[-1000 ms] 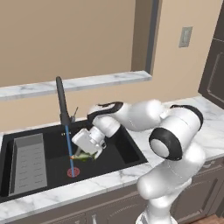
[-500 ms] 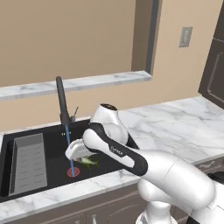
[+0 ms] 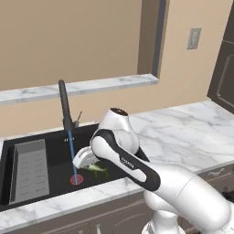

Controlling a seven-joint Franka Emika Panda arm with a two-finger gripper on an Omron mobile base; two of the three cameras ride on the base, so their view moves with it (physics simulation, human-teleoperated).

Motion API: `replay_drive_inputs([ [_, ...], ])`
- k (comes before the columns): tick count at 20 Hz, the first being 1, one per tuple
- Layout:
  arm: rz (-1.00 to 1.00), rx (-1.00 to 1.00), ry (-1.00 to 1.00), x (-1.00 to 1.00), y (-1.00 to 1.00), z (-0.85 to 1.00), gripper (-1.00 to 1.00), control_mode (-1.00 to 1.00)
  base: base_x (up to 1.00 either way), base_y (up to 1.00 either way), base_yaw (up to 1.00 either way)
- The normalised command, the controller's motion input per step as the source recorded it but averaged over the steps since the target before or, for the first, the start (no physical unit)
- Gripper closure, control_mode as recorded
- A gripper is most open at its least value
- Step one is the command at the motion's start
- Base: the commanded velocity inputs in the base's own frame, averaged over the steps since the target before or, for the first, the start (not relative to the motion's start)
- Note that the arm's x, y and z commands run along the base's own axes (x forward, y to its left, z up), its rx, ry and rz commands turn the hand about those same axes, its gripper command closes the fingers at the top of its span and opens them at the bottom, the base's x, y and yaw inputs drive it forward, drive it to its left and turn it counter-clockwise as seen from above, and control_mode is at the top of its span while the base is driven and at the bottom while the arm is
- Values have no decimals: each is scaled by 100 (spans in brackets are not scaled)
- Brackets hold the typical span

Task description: Take the fish out of the fridge, briefly rinse it in the sink, and place it on the tray next to the sink.

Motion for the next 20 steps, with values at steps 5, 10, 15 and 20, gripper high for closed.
replay_drive_inputs([
  [5,0,-31,-53,-14,0,100,100,-100,0,0,0],
  [10,-1,-32,-54,-66,-6,96,100,-100,0,0,0],
  [15,0,-4,-13,-20,-10,12,100,100,-80,-27,-2],
  [20,0,0,0,0,0,0,100,100,-100,33,-28],
])
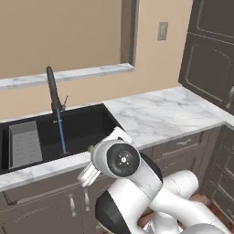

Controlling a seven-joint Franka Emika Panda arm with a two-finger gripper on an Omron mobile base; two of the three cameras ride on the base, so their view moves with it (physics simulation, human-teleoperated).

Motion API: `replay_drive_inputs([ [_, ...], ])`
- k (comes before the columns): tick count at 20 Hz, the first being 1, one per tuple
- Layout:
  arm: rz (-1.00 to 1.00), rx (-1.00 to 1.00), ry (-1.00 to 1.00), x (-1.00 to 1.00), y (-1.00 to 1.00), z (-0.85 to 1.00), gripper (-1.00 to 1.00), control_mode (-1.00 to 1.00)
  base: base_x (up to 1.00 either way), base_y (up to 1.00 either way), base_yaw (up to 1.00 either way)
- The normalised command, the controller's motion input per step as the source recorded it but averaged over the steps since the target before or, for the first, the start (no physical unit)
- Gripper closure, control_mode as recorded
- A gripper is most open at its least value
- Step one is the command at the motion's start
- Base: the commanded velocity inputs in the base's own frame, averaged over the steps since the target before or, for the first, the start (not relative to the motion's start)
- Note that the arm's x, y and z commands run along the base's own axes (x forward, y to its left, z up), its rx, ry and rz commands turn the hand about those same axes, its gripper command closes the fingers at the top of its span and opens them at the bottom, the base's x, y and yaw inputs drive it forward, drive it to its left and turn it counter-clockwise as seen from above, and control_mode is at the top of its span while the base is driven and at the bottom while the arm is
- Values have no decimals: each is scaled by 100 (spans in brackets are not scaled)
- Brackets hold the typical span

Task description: Take the fish out of the fridge, briefly rinse it in the sink, and place it on the tray next to the sink.

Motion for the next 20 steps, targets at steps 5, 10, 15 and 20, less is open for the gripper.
replay_drive_inputs([
  [5,0,0,0,0,0,0,100,100,-95,95,-50],
  [10,0,0,0,0,0,0,100,100,-69,100,-40],
  [15,0,0,0,0,0,0,100,100,-64,100,-28],
  [20,0,0,0,0,0,0,100,100,-62,90,-6],
])
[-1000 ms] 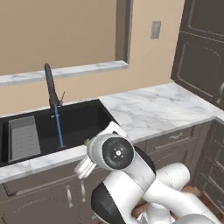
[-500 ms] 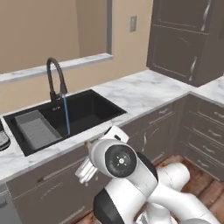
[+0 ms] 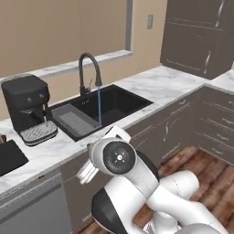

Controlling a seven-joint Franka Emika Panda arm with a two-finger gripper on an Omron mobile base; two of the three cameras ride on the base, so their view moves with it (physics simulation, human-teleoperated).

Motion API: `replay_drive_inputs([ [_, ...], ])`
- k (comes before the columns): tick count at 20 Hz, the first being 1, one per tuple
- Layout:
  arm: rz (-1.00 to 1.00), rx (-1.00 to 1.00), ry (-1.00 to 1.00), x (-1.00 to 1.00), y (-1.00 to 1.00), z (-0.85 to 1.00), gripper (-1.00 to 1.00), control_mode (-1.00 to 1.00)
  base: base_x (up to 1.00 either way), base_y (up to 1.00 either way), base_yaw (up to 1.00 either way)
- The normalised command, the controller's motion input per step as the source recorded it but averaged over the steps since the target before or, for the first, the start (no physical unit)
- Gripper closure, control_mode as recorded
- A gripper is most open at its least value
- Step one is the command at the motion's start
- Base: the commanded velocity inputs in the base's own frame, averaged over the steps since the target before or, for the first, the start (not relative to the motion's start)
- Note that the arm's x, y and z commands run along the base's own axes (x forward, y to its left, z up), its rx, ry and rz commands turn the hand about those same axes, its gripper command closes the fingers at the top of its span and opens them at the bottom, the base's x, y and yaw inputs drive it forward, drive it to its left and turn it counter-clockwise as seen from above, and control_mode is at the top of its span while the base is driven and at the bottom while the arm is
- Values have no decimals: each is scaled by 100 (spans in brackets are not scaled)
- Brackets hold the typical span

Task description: Take the fish out of the fridge, briefly rinse it in the sink, and place it on the tray next to the sink.

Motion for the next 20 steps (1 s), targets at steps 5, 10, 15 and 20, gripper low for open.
replay_drive_inputs([
  [5,0,0,0,0,0,0,100,100,-57,69,16],
  [10,0,0,0,0,0,0,100,100,-37,98,18],
  [15,0,0,0,0,0,0,100,100,-5,76,4],
  [20,0,0,0,0,0,0,100,100,72,-5,-1],
])
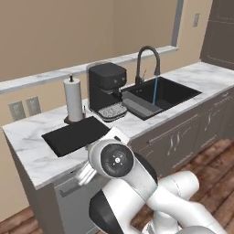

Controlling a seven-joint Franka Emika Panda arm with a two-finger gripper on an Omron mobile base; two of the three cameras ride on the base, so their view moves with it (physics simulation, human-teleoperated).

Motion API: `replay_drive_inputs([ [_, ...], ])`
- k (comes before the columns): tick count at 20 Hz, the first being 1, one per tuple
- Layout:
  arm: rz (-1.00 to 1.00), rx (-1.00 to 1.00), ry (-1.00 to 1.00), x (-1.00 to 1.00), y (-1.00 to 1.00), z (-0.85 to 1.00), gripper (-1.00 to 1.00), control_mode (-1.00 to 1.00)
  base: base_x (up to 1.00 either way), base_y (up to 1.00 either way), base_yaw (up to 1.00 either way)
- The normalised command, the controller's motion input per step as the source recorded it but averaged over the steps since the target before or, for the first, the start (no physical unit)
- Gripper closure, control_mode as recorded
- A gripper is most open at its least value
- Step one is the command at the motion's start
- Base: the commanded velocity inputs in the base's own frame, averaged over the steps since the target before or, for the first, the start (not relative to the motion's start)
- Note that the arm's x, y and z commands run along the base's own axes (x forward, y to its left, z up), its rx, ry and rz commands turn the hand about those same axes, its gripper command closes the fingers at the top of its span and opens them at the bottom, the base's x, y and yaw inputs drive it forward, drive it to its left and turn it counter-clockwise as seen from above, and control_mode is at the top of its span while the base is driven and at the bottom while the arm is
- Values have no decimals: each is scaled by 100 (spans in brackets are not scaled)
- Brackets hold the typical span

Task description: Take the fish out of the fridge, briefly rinse it in the sink, and place it on the tray next to the sink.

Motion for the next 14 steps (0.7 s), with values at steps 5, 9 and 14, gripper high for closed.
replay_drive_inputs([
  [5,0,0,0,0,0,0,100,100,100,-1,-4],
  [9,0,0,0,0,0,0,100,100,88,0,-1],
  [14,-4,20,40,100,0,-21,100,-100,0,0,0],
])
